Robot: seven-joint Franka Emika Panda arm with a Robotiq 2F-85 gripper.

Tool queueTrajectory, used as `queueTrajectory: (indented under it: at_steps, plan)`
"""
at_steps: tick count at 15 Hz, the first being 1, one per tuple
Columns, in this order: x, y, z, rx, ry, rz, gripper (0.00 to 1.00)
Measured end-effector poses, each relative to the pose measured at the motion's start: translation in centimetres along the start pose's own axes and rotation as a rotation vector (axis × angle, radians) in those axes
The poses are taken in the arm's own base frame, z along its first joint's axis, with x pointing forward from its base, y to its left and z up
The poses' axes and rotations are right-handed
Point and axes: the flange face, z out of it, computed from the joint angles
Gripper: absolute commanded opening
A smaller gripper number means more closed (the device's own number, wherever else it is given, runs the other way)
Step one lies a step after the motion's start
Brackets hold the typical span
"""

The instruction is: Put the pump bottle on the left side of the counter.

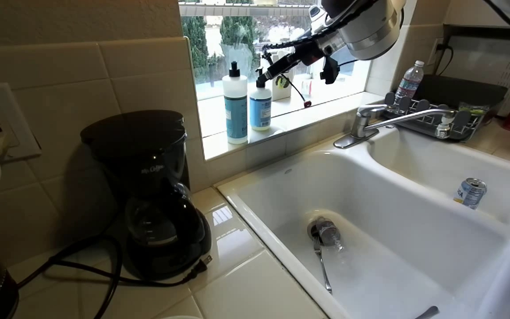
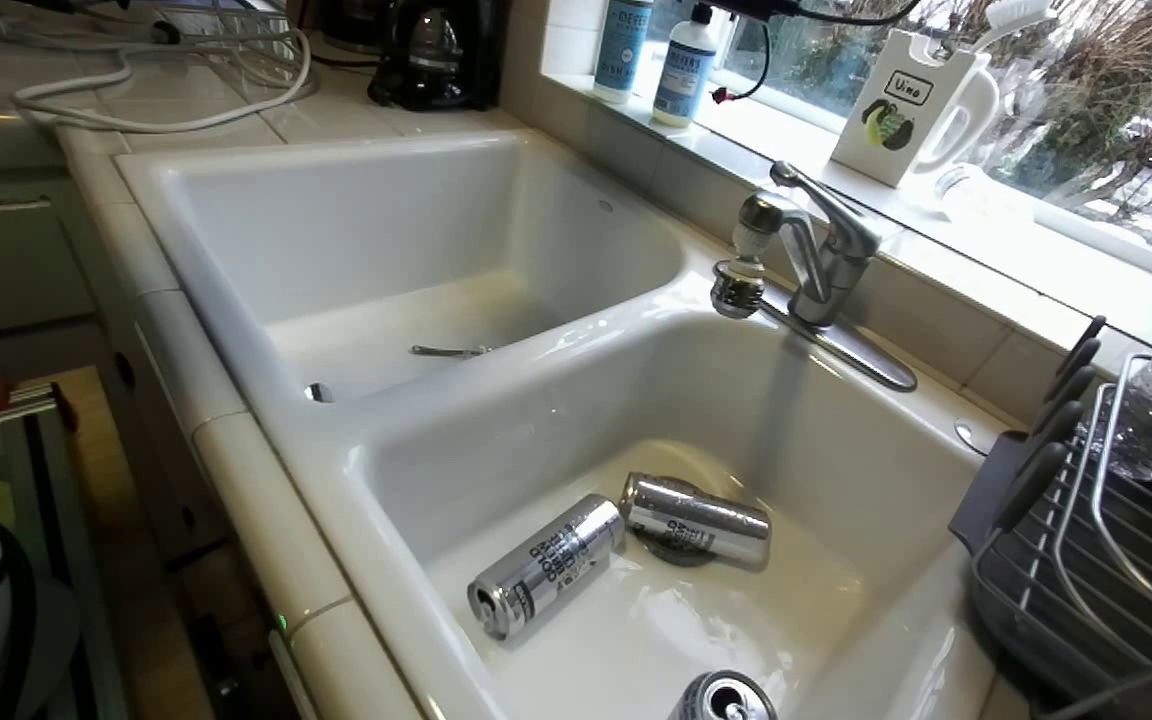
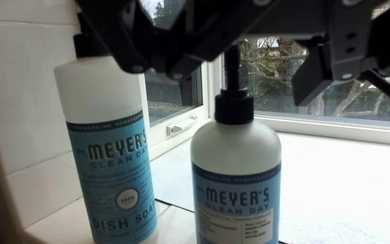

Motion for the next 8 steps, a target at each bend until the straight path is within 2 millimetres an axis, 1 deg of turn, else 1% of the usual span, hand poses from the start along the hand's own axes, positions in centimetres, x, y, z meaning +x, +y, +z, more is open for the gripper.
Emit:
queueTrajectory:
  at_steps: [2,3,4,5,6,8]
  plan:
    - [0.1,0.1,0.6,0.008,-0.004,-0.004,0.48]
    - [0.0,0.2,0.8,0.009,-0.005,-0.004,0.48]
    - [0.0,0.3,1.0,0.01,-0.006,-0.005,0.38]
    - [0.1,0.4,1.2,0.012,-0.006,-0.006,0.38]
    - [0.1,0.5,1.4,0.017,-0.007,-0.006,0.21]
    - [0.3,0.4,1.8,0.03,0.005,-0.003,0.06]
